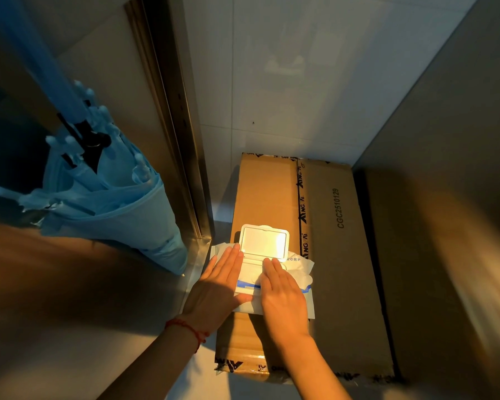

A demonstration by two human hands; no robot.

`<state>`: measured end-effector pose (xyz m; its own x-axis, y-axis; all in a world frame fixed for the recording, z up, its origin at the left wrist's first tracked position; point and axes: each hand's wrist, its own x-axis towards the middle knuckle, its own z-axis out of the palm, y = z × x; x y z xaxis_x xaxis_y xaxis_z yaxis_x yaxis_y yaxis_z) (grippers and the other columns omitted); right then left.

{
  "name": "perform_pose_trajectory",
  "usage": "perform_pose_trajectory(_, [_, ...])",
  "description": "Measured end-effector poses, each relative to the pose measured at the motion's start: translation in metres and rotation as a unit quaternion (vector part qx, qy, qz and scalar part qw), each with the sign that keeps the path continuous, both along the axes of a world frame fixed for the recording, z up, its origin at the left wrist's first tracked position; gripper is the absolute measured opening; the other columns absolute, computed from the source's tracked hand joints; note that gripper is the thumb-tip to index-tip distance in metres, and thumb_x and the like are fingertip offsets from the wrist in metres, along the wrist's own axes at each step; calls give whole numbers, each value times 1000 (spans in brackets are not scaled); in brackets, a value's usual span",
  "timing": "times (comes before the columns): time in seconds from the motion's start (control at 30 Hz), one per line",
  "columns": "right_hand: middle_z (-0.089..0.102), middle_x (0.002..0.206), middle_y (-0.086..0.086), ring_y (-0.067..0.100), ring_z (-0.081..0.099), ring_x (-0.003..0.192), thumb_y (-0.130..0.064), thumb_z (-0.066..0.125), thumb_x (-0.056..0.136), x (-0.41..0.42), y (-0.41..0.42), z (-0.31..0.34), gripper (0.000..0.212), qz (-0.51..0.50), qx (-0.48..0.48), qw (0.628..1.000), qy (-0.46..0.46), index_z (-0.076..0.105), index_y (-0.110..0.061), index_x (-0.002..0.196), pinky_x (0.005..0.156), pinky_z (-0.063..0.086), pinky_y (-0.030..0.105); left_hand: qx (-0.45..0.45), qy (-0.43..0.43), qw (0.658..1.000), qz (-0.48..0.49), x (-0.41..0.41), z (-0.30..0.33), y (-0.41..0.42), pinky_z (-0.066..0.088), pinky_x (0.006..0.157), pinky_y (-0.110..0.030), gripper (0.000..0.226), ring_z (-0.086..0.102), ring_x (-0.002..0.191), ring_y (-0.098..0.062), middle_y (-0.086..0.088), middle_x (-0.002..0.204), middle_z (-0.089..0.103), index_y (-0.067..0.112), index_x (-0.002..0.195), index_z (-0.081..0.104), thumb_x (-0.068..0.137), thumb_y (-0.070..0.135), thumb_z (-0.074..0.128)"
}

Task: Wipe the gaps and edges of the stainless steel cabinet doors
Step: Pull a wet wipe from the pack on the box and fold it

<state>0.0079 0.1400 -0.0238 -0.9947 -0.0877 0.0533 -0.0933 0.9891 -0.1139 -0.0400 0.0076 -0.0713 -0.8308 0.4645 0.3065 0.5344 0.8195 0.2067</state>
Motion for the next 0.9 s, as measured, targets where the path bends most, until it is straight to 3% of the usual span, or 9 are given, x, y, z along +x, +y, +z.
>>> perform_pose_trajectory(0.33, [74,90,8,21,72,79,-33,97,8,-4,5,0,71,22,12,1000,-9,75,-4,69,60,57,28,10,4,1000,-2,1,1,0,54,67,-49,85,69,89,-33,-20,101,69,-8,96,70,31,41,94])
perform_pose_trajectory(0.9, [74,88,8,21,73,76,-35,97,14,-8,9,3,67,54,17,998,-13,75,-6,70,55,57,28,11,0,1000,0,-1,-3,1,54,68,-49,84,69,89,-32,-19,101,70,-6,95,71,31,43,93])
